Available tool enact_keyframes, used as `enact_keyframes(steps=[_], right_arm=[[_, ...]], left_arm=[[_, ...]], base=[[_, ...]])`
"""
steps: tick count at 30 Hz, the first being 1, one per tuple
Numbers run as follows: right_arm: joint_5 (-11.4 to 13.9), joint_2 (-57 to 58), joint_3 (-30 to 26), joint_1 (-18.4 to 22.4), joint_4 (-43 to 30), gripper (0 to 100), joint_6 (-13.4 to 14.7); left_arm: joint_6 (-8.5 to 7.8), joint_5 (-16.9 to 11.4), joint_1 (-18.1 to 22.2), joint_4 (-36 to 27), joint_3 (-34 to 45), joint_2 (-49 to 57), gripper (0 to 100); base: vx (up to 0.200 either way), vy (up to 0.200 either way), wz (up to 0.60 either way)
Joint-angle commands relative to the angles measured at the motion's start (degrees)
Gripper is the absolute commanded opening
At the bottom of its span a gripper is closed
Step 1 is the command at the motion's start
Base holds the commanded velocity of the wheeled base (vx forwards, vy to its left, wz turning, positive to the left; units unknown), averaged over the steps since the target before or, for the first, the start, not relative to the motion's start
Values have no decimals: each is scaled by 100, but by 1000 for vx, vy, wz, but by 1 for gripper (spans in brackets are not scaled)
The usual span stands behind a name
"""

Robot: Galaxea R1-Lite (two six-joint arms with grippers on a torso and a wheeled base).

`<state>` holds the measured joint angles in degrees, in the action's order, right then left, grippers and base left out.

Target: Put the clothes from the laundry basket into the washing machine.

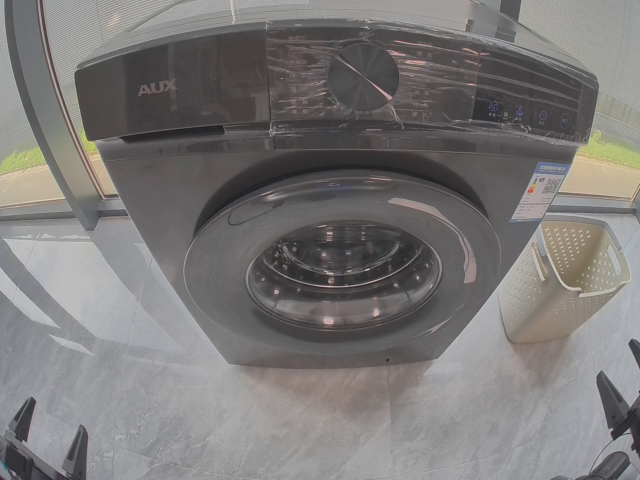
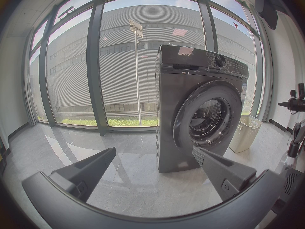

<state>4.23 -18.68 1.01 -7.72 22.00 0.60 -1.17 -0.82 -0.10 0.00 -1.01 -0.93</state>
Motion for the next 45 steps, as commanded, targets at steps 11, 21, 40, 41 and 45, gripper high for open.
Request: enact_keyframes(steps=[11,21,40,41,45], right_arm=[[78,1806,-101,833,-1234,100,-95],[-335,1868,-57,745,-2420,100,-25],[-361,1868,-101,772,-2183,100,-60],[-370,1868,-101,772,-2183,100,-51],[-370,1868,-101,772,-2183,100,-69]], left_arm=[[3,3,1,0,84,93,100],[47,11,1,0,84,93,100],[20,3,1,0,84,93,100],[20,3,1,0,84,93,100],[38,11,1,0,84,93,100]], base=[[0,0,0],[0,0,0],[0,0,0],[0,0,0],[0,0,0]])
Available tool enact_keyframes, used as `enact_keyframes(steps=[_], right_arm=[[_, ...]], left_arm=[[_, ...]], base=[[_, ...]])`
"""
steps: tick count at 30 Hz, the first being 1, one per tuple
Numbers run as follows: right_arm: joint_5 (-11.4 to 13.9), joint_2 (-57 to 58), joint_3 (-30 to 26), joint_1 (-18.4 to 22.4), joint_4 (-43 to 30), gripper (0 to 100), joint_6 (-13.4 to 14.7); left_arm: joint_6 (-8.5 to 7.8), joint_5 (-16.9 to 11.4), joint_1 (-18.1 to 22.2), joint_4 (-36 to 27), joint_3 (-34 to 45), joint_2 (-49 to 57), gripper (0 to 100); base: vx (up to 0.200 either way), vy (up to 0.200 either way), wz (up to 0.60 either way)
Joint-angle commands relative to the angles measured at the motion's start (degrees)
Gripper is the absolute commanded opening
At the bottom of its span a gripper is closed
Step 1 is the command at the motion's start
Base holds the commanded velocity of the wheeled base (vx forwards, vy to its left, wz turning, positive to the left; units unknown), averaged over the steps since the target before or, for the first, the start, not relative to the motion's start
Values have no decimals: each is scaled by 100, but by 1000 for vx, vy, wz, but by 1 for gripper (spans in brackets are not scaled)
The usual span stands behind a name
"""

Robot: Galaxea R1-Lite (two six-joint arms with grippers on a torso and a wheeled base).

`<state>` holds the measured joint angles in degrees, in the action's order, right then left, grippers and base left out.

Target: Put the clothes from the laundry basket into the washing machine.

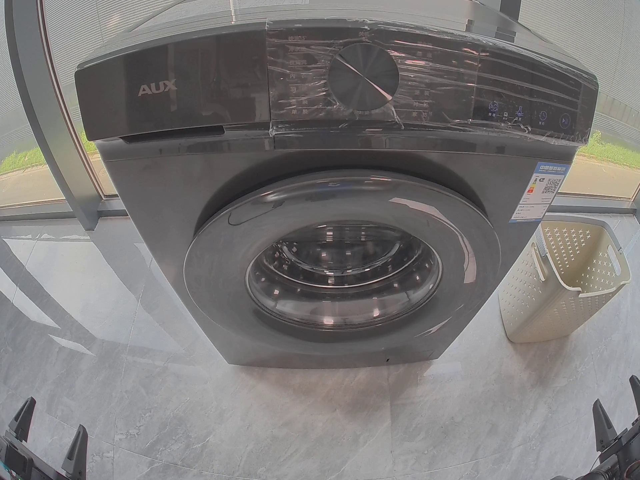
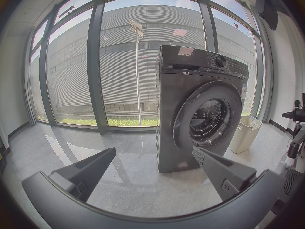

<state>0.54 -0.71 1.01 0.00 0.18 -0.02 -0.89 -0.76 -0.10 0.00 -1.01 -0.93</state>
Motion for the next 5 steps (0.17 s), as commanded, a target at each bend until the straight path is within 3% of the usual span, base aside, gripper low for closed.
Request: enact_keyframes(steps=[1,5], right_arm=[[-1,71,-101,-9,-1,100,-6],[-1,71,-101,0,-1,100,-6]], left_arm=[[10,5,1,0,84,93,100],[10,-4,1,0,84,93,100]], base=[[0,0,0],[0,0,0]])
